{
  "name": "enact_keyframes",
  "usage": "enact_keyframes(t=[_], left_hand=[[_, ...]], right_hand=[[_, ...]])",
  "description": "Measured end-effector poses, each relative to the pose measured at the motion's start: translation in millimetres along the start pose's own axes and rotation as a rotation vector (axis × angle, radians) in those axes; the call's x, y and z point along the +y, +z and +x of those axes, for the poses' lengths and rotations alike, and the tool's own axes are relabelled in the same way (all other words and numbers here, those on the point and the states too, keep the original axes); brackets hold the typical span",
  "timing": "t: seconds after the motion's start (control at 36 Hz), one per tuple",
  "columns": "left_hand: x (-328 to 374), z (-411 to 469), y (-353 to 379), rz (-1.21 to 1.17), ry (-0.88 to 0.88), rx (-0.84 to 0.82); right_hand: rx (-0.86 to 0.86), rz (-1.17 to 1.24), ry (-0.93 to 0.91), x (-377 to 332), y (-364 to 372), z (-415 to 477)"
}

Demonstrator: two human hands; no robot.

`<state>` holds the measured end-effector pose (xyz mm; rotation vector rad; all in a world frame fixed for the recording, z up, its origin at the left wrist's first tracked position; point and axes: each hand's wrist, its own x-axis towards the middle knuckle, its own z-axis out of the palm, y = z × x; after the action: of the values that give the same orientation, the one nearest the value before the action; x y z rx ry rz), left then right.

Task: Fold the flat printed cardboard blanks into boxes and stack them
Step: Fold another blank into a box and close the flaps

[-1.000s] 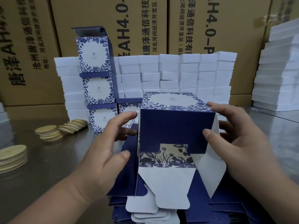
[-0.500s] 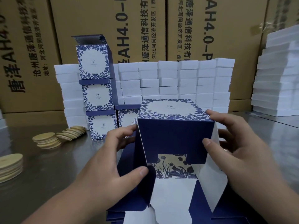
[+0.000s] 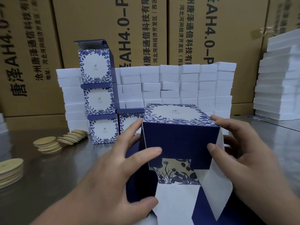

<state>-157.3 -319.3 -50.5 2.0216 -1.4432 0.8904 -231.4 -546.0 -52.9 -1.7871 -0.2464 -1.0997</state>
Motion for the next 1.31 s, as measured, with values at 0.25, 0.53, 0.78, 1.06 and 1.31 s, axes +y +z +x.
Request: enact_keyframes(t=[0.25, 0.53, 0.78, 1.06, 1.31], left_hand=[[-1, -2, -6, 0.016, -0.025, 0.003], [-5, -2, -9, -0.003, -0.074, 0.172], [-7, -2, -7, -0.048, -0.051, 0.237], [-2, 1, -5, 0.011, -0.1, 0.31], [10, 3, 5, 0.152, -0.141, 0.227]], right_hand=[[-0.037, -0.025, -0.045, 0, 0, -1], [-0.075, -0.053, -0.116, -2, 1, 1], [-0.095, -0.071, -0.112, -2, 0, 2], [-0.119, -0.105, -0.126, -4, 0, 1], [-0.126, -0.124, -0.112, -8, 2, -1]])
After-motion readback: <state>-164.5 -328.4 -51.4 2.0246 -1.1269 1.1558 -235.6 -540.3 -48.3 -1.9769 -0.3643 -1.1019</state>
